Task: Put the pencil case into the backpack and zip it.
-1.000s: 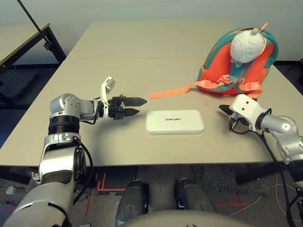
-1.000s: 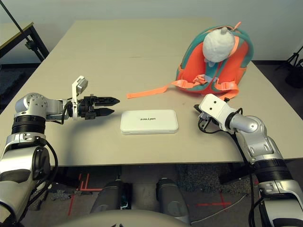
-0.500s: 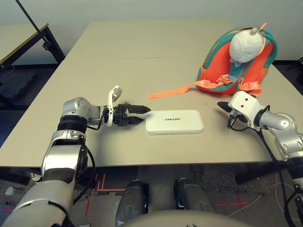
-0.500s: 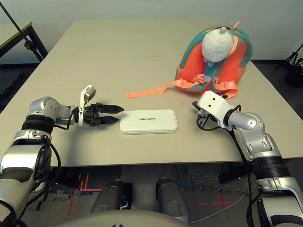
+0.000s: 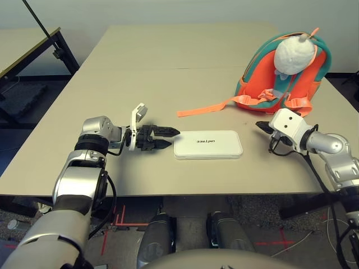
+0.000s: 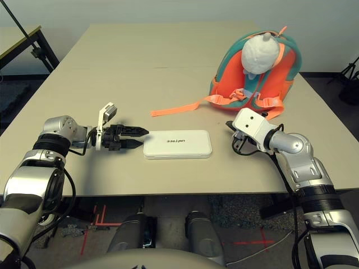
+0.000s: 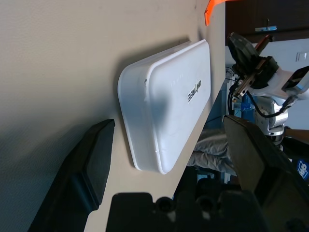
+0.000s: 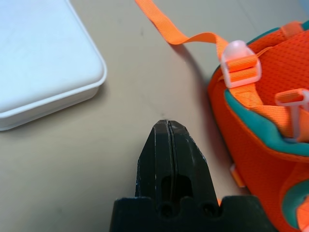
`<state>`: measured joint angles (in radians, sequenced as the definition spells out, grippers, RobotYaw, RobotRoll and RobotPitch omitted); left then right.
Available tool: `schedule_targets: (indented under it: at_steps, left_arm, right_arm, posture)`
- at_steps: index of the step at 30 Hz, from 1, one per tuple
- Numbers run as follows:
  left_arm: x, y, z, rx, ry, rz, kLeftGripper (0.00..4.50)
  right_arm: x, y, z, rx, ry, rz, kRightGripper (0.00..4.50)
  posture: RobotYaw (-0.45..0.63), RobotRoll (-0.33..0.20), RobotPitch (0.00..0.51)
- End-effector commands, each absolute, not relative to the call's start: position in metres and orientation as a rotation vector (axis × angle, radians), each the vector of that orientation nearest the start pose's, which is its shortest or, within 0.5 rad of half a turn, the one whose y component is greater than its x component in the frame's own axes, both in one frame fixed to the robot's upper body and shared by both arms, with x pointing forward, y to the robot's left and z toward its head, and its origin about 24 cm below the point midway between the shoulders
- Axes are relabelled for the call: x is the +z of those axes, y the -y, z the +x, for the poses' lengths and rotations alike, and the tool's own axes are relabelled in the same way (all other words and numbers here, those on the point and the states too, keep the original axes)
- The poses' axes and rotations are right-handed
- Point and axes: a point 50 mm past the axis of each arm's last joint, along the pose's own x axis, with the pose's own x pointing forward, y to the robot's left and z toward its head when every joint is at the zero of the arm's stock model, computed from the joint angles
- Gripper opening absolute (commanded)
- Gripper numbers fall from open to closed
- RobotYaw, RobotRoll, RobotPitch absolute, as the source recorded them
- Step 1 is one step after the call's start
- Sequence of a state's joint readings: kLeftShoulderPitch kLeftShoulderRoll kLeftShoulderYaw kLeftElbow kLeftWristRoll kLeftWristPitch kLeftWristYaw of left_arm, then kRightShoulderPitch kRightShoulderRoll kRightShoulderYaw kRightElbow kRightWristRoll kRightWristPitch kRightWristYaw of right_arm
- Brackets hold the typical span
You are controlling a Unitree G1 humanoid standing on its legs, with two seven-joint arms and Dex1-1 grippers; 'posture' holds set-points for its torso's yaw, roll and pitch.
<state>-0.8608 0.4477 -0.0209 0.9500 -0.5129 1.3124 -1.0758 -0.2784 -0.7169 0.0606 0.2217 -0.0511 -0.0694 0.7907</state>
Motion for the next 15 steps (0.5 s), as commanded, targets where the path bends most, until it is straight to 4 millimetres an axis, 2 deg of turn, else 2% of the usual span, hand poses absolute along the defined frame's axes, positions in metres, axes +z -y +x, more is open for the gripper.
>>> schedule_targets:
  at_steps: [1, 15]
  left_arm:
    - [0.066, -0.178, 0.318, -0.837, -1.14, -0.852, 4.5]
    - [0.067, -0.179, 0.318, -0.842, -1.141, -0.846, 4.5]
  right_arm:
    - [0.089, 0.249, 0.284, 0.759, -0.252, -0.816, 0.02]
    - [0.075, 0.233, 0.277, 0.88, -0.306, -0.821, 0.02]
  posture:
    - [-0.2, 0.0, 0.036]
    - [-0.18, 0.0, 0.028]
